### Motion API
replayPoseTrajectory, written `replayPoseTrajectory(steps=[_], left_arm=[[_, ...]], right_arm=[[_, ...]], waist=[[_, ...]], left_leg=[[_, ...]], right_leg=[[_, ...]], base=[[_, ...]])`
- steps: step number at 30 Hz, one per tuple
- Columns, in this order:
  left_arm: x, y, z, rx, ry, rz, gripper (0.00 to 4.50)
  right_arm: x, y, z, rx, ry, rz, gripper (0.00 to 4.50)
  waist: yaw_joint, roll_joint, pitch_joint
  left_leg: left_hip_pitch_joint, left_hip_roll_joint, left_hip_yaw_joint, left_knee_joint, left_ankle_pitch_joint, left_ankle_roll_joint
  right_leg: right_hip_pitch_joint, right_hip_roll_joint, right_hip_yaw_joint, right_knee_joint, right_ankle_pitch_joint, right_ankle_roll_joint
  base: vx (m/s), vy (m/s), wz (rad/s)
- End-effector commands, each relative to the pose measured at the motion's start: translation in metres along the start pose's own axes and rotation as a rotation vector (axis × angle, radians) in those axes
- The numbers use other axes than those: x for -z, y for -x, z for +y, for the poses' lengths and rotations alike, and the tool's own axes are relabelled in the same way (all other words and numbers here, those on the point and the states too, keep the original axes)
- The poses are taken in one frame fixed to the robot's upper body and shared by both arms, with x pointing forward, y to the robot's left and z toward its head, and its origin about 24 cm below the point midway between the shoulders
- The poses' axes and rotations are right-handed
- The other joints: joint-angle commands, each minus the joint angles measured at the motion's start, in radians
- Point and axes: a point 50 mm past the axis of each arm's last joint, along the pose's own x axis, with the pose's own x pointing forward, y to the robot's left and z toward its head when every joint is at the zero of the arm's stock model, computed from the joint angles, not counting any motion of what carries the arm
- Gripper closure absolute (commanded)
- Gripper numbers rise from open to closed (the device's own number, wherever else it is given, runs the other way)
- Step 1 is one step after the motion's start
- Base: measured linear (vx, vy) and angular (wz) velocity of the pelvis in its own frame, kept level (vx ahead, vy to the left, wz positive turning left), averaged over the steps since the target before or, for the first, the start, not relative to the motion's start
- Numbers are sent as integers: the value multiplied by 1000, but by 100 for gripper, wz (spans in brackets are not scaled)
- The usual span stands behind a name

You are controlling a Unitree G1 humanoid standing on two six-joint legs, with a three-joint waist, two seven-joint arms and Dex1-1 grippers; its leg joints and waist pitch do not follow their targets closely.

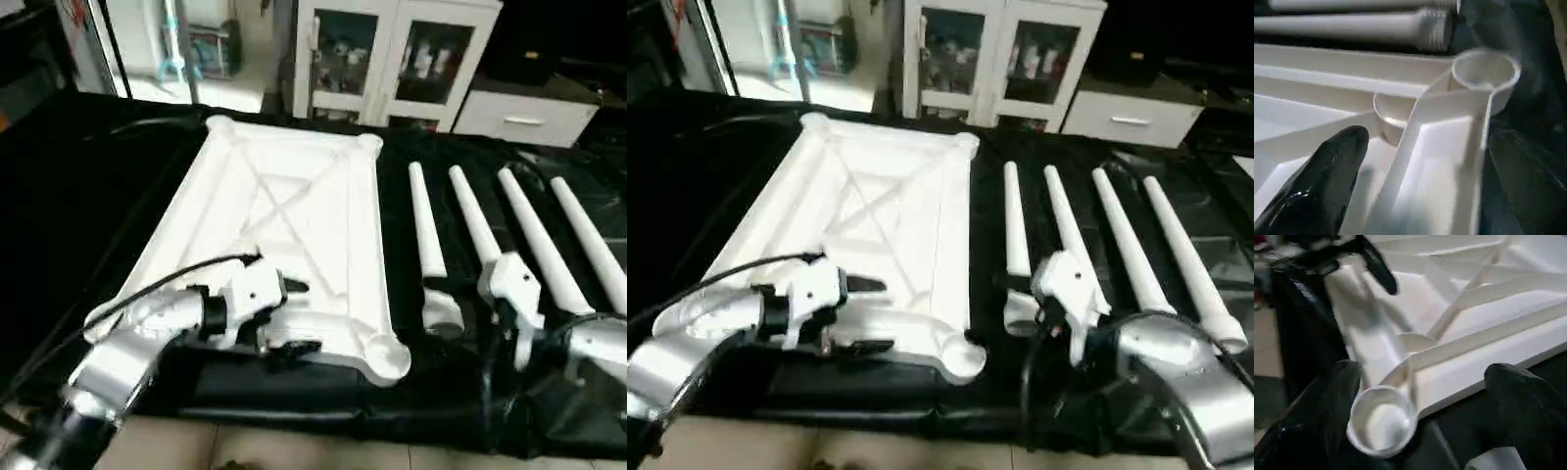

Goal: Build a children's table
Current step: Move to table

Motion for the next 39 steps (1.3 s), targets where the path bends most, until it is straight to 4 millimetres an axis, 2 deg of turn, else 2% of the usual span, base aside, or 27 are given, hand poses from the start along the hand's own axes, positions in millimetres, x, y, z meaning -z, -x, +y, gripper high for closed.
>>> replayPoseTrajectory(steps=[1, 2, 3, 5, 6, 7, 8, 9, 10, 11, 12, 14, 15, 16, 17, 19, 23, 25, 28, 31, 32, 33, 35, 36, 39], left_arm=[[7, -2, 10, 9, -52, 77, 5], [8, -2, 12, 14, -45, 76, 5], [8, -2, 14, 20, -41, 76, 5], [7, -4, 21, 28, -18, 73, 5], [7, -5, 25, 35, -6, 71, 33], [6, -6, 28, 42, 4, 67, 33], [6, -6, 30, 48, 9, 68, 33], [6, -6, 32, 56, 17, 72, 33], [6, -6, 32, 59, 18, 74, 47], [8, -6, 33, 84, 21, 89, 71], [10, -6, 34, 111, 22, 108, 71], [11, -6, 33, 144, 20, 123, 76], [12, -5, 33, 173, 21, 139, 83], [12, -5, 32, 186, 19, 146, 83], [12, -5, 31, 209, 21, 151, 111], [12, -5, 30, 236, 24, 157, 117], [12, -8, 30, 239, 8, 175, 162], [13, -9, 32, 221, 1, 197, 170], [16, -8, 34, 199, 1, 218, 204], [19, -8, 36, 174, -1, 256, 212], [20, -8, 37, 168, -2, 271, 238], [21, -8, 37, 166, -4, 285, 246], [21, -7, 37, 163, -9, 292, 251], [22, -7, 38, 159, -8, 296, 271], [25, -6, 38, 147, -4, 322, 290]], right_arm=[[-10, 4, -1, -38, 34, 2, 8], [-10, 4, 0, -43, 35, 3, 8], [-10, 5, 1, -49, 34, 5, 8], [-11, 6, 0, -50, 42, 10, 8], [-11, 6, 0, -53, 40, 10, 8], [-11, 7, 1, -56, 41, 13, 8], [-11, 7, 1, -59, 40, 15, 8], [-11, 7, 1, -63, 40, 17, 8], [-11, 7, 2, -64, 40, 18, 8], [-11, 8, 2, -70, 39, 21, 8], [-11, 9, 3, -75, 38, 27, 8], [-10, 10, 4, -78, 35, 33, 8], [-9, 11, 4, -76, 34, 40, 8], [-8, 11, 4, -72, 36, 43, 8], [-8, 11, 4, -65, 31, 41, 8], [-7, 11, 4, -55, 31, 40, 8], [-7, 10, 6, -59, 23, 36, 8], [-7, 9, 7, -61, 23, 36, 8], [-6, 7, 8, -59, 25, 34, 8], [-4, 5, 10, -57, 26, 33, 8], [-3, 4, 11, -57, 27, 32, 8], [-3, 3, 12, -57, 29, 32, 8], [-3, 2, 12, -58, 30, 31, 8], [-4, 1, 12, -58, 32, 29, 8], [-4, -1, 12, -58, 36, 23, 8]], waist=[[1, 1, -44], [2, -1, -48], [4, -1, -49], [5, -1, -54], [5, -3, -59], [10, -2, -66], [10, -5, -67], [14, -3, -68], [14, -5, -65], [15, -2, -62], [16, 0, -61], [16, 1, -58], [15, 2, -56], [16, 3, -55], [15, 3, -55], [16, 2, -54], [16, -3, -56], [16, -1, -57], [16, 0, -59], [19, -2, -60], [19, -3, -60], [21, -7, -63], [23, -4, -60], [23, -4, -60], [26, -1, -60]], left_leg=[[11, 92, -37, -116, -221, 3], [4, 94, -38, -115, -167, 12], [4, 95, -37, -114, -146, 17], [6, 93, -30, -106, -71, 45], [7, 93, -29, -102, -45, 54], [6, 93, -28, -96, 15, 75], [3, 90, -23, -91, 50, 97], [2, 92, -22, -89, 68, 115], [-1, 92, -21, -89, 67, 123], [-2, 94, -20, -91, 45, 128], [0, 95, -20, -93, 28, 125], [3, 100, -19, -97, -23, 107], [4, 104, -18, -102, -64, 83], [5, 105, -18, -103, -72, 77], [5, 105, -16, -105, -91, 65], [6, 105, -14, -107, -111, 50], [4, 106, -14, -107, -105, 40], [4, 107, -15, -107, -94, 45], [3, 106, -15, -106, -82, 47], [3, 107, -14, -106, -99, 42], [3, 106, -14, -106, -103, 40], [4, 107, -14, -106, -111, 36], [4, 108, -15, -109, -117, 28], [4, 108, -15, -109, -122, 26], [1, 107, -16, -111, -136, 16]], right_leg=[[14, -83, 52, -83, -225, -190], [22, -88, 51, -76, -170, -202], [22, -89, 50, -74, -146, -208], [21, -86, 47, -64, -40, -246], [23, -86, 46, -59, -5, -255], [25, -87, 45, -50, 68, -276], [23, -84, 44, -46, 115, -293], [21, -87, 44, -42, 145, -310], [21, -86, 44, -43, 143, -313], [21, -87, 44, -47, 111, -315], [20, -88, 44, -50, 85, -314], [19, -88, 44, -55, 23, -311], [19, -89, 44, -59, -15, -309], [19, -91, 45, -59, -22, -307], [18, -90, 45, -60, -36, -304], [17, -91, 46, -63, -61, -296], [18, -92, 46, -63, -63, -288], [18, -92, 46, -61, -54, -282], [19, -92, 45, -60, -35, -287], [18, -94, 45, -63, -61, -286], [19, -94, 45, -63, -68, -284], [19, -94, 45, -65, -85, -279], [17, -95, 45, -66, -105, -271], [17, -95, 46, -67, -111, -270], [18, -95, 46, -69, -132, -259]], base=[[0, 0, 0], [0, 0, 0], [0, 0, 0], [0, 0, 0], [0, 0, 0], [0, 0, 0], [0, 0, 0], [0, 0, 0], [0, 0, 0], [0, 0, 0], [0, 0, 0], [0, 0, 0], [0, 0, 0], [0, 0, 0], [0, 0, 0], [0, 0, 0], [0, 0, 0], [0, 0, 0], [0, 0, 0], [0, 0, 0], [0, 0, 0], [0, 0, 0], [0, 0, 0], [0, 0, 0], [0, 0, 0]])
